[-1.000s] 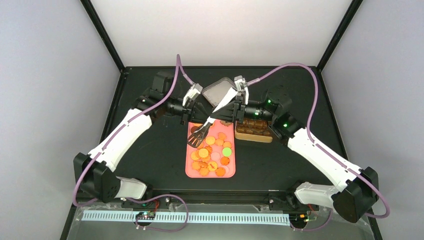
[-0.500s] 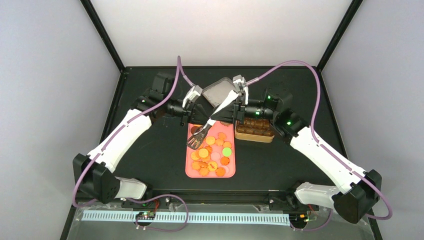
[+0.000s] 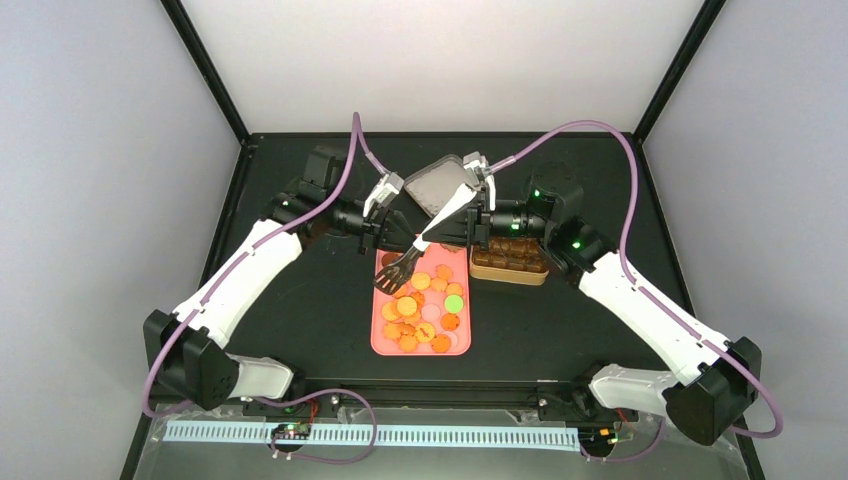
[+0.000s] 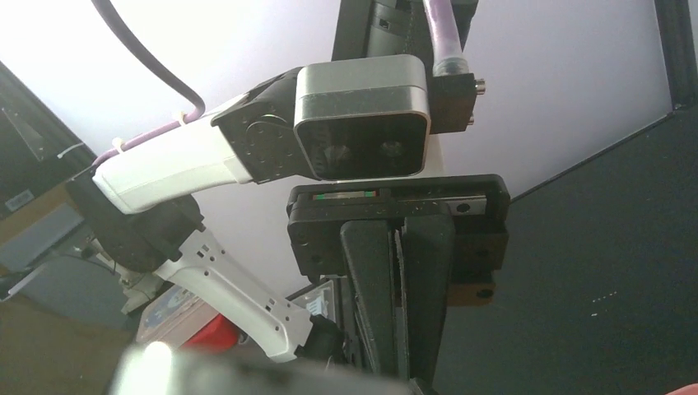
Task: Pack the cookies
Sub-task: Pass from the left arm to the right
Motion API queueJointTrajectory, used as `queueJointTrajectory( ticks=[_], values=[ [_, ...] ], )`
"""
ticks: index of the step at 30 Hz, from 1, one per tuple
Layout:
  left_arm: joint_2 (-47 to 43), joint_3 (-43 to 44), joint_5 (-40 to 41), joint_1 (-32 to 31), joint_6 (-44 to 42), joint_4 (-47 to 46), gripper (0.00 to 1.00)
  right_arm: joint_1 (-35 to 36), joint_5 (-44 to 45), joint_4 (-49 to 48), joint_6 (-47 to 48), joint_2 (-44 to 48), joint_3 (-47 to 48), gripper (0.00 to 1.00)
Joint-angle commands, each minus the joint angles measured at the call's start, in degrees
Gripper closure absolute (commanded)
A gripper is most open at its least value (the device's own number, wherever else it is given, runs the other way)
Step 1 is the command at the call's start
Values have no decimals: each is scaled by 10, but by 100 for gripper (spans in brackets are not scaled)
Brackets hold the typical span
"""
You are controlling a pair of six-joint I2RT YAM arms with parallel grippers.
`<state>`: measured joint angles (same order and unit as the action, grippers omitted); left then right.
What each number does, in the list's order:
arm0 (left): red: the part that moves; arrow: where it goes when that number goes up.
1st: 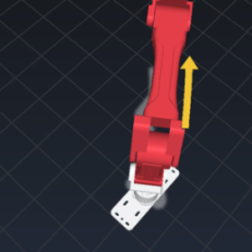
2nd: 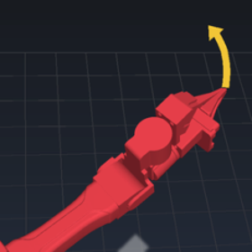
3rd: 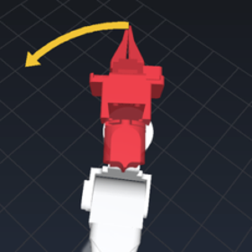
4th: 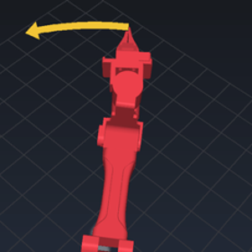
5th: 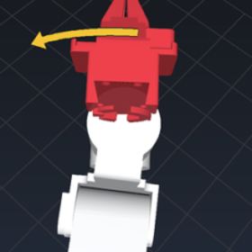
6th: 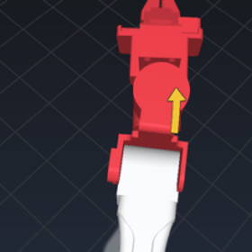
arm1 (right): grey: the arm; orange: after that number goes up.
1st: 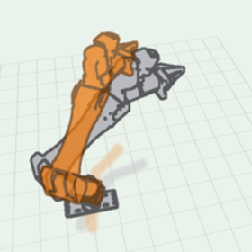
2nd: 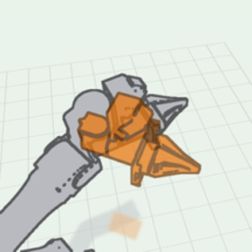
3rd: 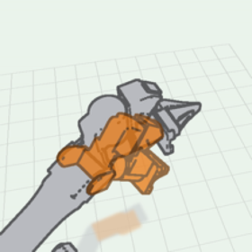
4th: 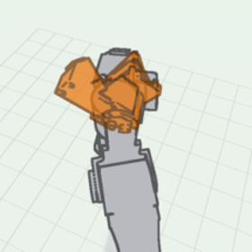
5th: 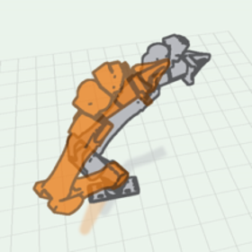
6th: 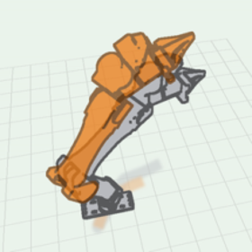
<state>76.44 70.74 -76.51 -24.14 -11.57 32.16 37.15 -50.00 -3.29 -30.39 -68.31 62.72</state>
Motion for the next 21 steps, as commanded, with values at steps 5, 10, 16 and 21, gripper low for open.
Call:
queueJointTrajectory(
  ticks=[5, 10, 16, 21],
  values=[
    [-6, 15, 24, -2, -16, 2, 95, 6, -18, -5, -13, -1, 12, 67],
    [-1, 18, 76, 0, -68, 43, 72, 6, 0, 16, 5, 7, 11, 67],
    [1, 34, 157, 17, -106, 84, 61, 6, 37, 79, 58, 20, 8, 67],
    [2, 61, 197, 44, -149, 136, 49, 6, 72, 118, 93, 28, -6, 67]
  ],
)
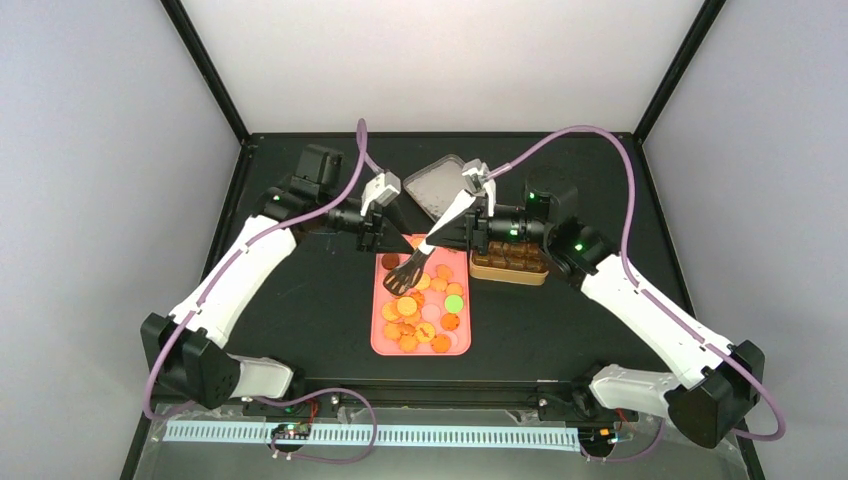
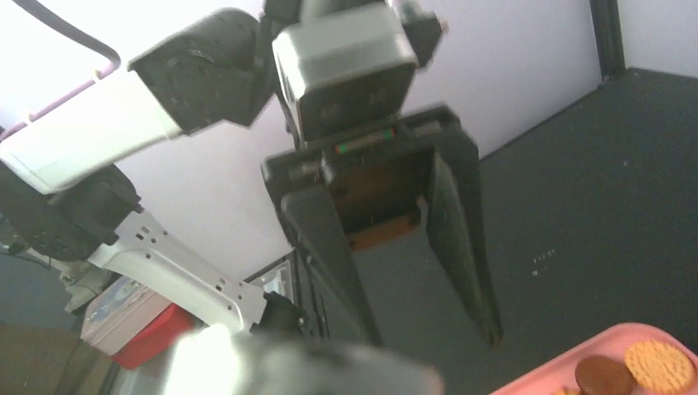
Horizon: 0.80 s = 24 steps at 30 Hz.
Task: Pack the cookies
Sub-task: Pass from the left arm to the right, then pick up the fake cookies from the plate.
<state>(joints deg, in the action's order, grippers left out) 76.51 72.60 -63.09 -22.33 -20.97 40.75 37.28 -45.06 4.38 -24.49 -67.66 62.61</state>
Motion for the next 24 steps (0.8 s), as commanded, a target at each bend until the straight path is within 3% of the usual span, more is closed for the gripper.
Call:
queueJointTrajectory(
  ticks=[1, 6, 11, 20, 24],
  values=[
    [2, 48, 77, 33, -64, 58, 46, 5, 33, 48, 39, 24, -8, 67],
    [6, 61, 179, 75, -85, 91, 39, 8, 131, 66, 66, 37, -34, 67],
    [17, 38, 208, 155, -81, 105, 24, 29, 232, 40, 75, 42, -79, 67],
    [17, -20, 221, 276, -116, 166, 21, 141, 402, -7, 89, -33, -78, 71],
    [-4, -50, 232, 284, -129, 167, 21, 176, 450, -23, 95, -62, -72, 71]
  ],
)
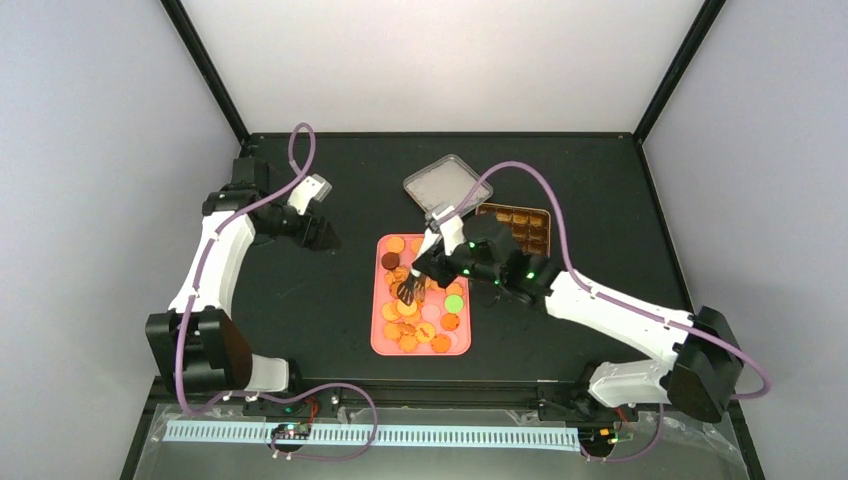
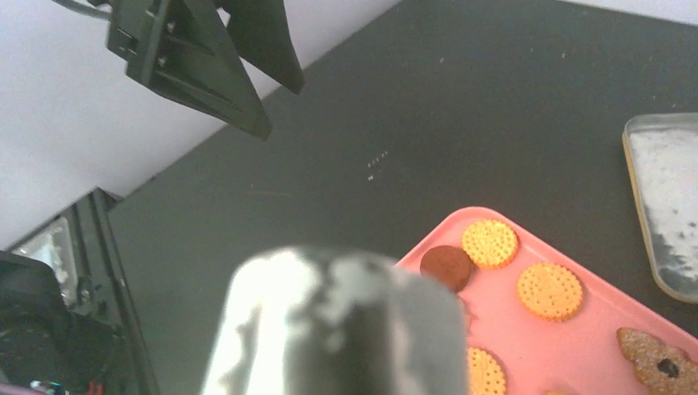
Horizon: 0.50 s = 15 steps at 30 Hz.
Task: Pack the cookies
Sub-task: Pick up the fake cookies from the plate.
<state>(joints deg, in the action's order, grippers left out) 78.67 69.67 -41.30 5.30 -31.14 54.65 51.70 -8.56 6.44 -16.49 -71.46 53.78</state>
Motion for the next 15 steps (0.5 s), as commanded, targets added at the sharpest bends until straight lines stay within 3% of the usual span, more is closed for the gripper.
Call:
queueJointTrajectory(
  ticks=[1, 15],
  values=[
    [-33, -25, 16, 8, -28, 28, 21, 38, 95, -46, 17, -30, 17, 71],
    [-49, -42, 19, 9, -31, 37, 19, 63, 146, -61, 24, -59, 20, 71]
  ],
)
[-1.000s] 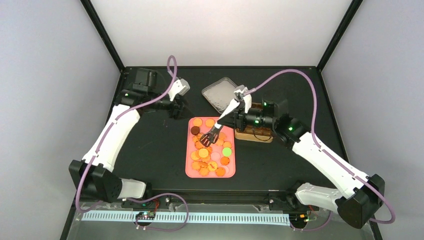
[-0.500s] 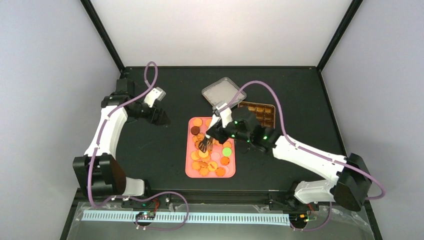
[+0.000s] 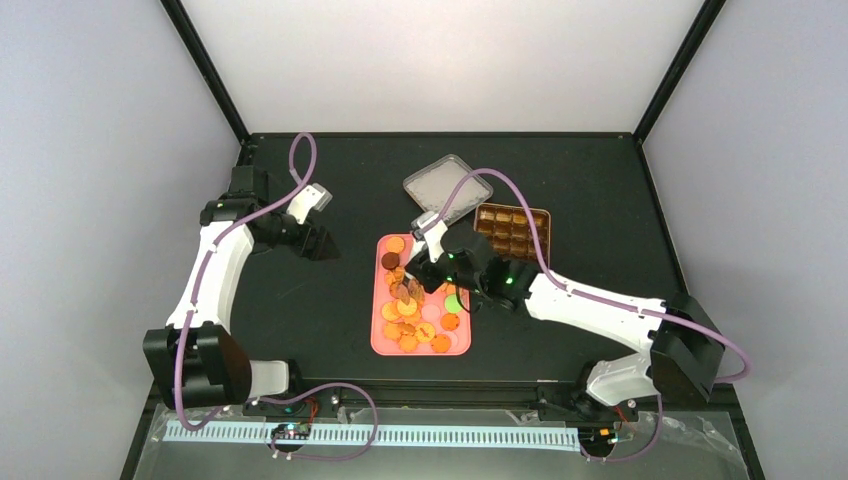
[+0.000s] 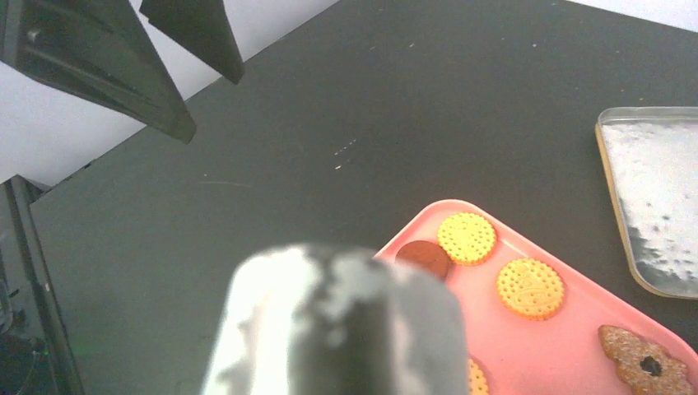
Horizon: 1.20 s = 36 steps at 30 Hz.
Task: Pack the cookies
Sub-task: Pick up the fake cookies from the plate.
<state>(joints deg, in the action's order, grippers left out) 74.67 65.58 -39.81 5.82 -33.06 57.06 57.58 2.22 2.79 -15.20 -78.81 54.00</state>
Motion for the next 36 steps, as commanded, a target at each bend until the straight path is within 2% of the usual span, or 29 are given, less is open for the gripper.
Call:
queueJointTrajectory(
  ticks=[1, 15, 26, 36],
  values=[
    [-9, -3, 4, 4, -12, 13, 19, 5, 47, -19, 12, 21, 16, 71],
    [-3, 0, -21, 3, -11, 9, 18, 4, 175, 60, -8, 132, -64, 68],
    [-9, 1, -30, 3, -8, 2, 18, 4, 189, 67, -14, 151, -99, 64],
    [-27, 0, -37, 3, -4, -2, 17, 4, 173, 30, -23, 138, -124, 63]
  ],
)
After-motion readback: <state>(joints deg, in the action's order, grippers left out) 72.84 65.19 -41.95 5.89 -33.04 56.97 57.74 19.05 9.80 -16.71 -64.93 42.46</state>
